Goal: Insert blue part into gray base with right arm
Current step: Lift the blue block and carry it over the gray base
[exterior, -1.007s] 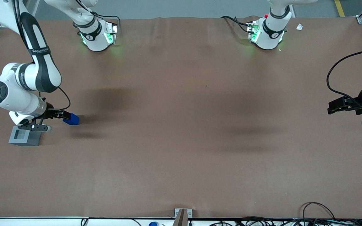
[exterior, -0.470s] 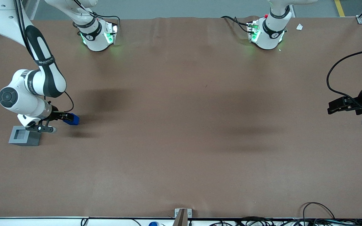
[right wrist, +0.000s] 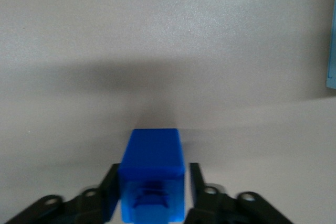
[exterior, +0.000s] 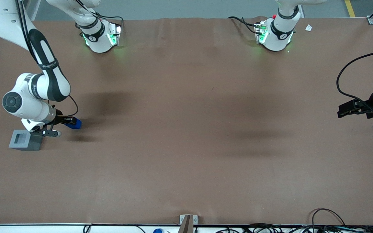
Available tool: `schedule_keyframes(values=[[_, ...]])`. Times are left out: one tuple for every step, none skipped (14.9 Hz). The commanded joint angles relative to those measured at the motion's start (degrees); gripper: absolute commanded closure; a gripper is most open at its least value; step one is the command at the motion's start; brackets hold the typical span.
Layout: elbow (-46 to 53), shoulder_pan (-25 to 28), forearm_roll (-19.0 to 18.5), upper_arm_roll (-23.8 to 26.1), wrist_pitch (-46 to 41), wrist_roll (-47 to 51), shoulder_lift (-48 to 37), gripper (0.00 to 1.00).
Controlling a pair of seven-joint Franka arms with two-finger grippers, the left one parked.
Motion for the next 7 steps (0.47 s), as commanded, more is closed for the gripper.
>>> schedule_keyframes(values=[[-0.2,-0.4,0.2,0.3,-0.8,0.2,-0.8,0.96],[0.4,-0.6,0.2,0.2,-1.8,0.2,-0.9,0.98],[2.3,-1.0,0.2,0.1,-4.1,-0.2,-1.1,0.99],[5.0,-2.0,0.2,0.1,-7.1,-0.4,-1.1,1.00],[8.2,-3.1,0.2,0.1,-10.3,-0.5,-1.0,1.00],[11.1,-4.0,0.2,0.1,-12.8,-0.6,-0.8,1.00],[13.5,-4.5,0.1,0.1,-14.3,-0.6,-0.7,1.00]])
